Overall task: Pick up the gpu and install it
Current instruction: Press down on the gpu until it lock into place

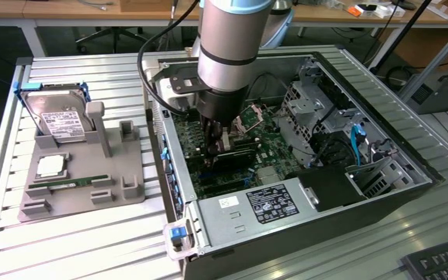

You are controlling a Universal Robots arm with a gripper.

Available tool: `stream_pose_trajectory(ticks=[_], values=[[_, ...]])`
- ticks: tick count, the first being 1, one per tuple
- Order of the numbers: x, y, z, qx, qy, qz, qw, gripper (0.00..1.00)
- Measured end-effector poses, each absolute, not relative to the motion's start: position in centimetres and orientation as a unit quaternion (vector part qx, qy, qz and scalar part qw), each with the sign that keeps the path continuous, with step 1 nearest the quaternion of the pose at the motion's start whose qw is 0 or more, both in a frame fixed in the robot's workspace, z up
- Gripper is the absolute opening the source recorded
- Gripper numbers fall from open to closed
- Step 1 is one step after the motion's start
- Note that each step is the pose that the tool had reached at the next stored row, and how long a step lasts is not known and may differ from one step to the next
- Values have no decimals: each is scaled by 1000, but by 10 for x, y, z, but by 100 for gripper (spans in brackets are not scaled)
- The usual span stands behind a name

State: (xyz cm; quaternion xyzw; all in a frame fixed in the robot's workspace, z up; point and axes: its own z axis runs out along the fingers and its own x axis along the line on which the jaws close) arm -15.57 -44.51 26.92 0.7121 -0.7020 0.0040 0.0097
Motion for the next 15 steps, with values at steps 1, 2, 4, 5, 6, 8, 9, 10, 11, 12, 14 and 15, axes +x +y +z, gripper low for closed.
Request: stream_pose_trajectory(ticks=[1,2,4,5,6,8,9,10,11,12,14,15], values=[[-155,-445,269,712,-702,4,10,11],[-155,-445,269,712,-702,4,10,11],[-155,-445,269,712,-702,4,9,11],[-155,-445,273,712,-702,4,8,11],[-155,-445,279,712,-702,4,9,11],[-155,-445,286,712,-702,4,9,11],[-153,-445,286,712,-702,4,9,11],[-146,-446,286,712,-702,0,12,11],[-142,-446,286,712,-702,-1,13,11],[-136,-446,286,712,-702,-3,15,11],[-124,-446,286,712,-702,-9,21,11],[-118,-446,286,712,-702,-12,23,11]])
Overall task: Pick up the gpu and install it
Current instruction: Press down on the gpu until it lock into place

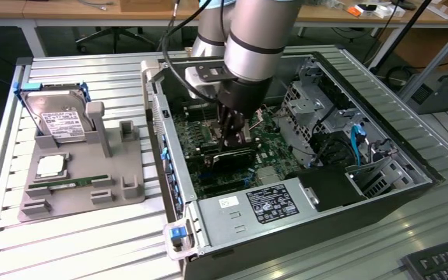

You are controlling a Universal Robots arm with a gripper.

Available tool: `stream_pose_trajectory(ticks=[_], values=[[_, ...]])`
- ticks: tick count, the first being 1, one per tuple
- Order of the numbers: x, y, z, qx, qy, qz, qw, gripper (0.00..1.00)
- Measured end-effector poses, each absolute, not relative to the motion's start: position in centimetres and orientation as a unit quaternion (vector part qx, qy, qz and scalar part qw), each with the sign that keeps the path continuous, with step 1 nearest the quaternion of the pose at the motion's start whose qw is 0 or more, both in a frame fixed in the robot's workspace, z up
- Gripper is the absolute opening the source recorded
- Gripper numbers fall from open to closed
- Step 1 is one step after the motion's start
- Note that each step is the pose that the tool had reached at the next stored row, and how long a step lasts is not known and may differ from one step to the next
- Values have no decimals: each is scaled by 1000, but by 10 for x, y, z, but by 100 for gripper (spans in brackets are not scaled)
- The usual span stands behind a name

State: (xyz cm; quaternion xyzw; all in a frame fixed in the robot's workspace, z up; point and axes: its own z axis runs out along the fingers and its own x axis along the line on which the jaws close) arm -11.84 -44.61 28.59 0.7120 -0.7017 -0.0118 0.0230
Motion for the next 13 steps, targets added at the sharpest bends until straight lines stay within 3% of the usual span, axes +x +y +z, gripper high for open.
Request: stream_pose_trajectory(ticks=[13], values=[[-103,-446,286,712,-701,-20,29,11]])
